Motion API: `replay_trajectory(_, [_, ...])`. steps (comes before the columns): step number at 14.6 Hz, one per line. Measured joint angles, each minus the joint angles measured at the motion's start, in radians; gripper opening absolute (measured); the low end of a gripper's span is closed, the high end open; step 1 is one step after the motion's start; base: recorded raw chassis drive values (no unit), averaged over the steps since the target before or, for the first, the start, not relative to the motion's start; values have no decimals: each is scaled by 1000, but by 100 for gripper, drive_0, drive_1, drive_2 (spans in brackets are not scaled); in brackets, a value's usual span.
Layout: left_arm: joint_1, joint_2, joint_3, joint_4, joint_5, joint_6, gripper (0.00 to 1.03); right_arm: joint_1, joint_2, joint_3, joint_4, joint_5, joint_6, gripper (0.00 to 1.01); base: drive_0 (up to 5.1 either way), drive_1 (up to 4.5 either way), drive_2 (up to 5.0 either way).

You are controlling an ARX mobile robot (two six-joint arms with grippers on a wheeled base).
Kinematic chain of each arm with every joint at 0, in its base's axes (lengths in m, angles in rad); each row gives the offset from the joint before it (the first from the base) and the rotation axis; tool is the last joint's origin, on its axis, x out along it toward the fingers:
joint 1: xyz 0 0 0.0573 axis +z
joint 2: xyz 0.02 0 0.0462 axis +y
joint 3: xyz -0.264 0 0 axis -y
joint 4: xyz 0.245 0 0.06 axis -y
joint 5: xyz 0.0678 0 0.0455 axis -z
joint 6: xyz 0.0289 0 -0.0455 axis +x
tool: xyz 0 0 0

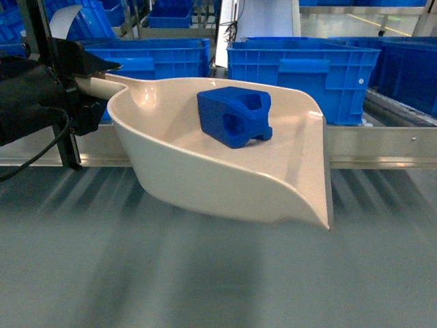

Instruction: Place part in tray to right shelf

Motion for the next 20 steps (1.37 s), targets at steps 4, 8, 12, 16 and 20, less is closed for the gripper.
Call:
replay_trajectory(4, [0, 0, 0, 3, -3, 0, 12, 0, 0, 0, -1, 0, 0, 98, 9, 442, -424])
replay_trajectory(8, [0, 0, 0, 3, 0, 0, 12, 0, 0, 0, 0, 0, 0, 98, 9, 441, -423])
replay_trajectory(12, [2, 0, 0, 3, -1, 0, 12, 0, 0, 0, -1, 0, 0, 98, 1, 248, -247])
replay_trajectory(16, [2, 0, 0, 3, 0, 0, 12, 0, 0, 0, 0, 0, 0, 98, 0, 0, 0])
replay_trajectory(20, [2, 0, 0, 3, -1, 0, 12, 0, 0, 0, -1, 0, 0, 98, 0, 0, 0])
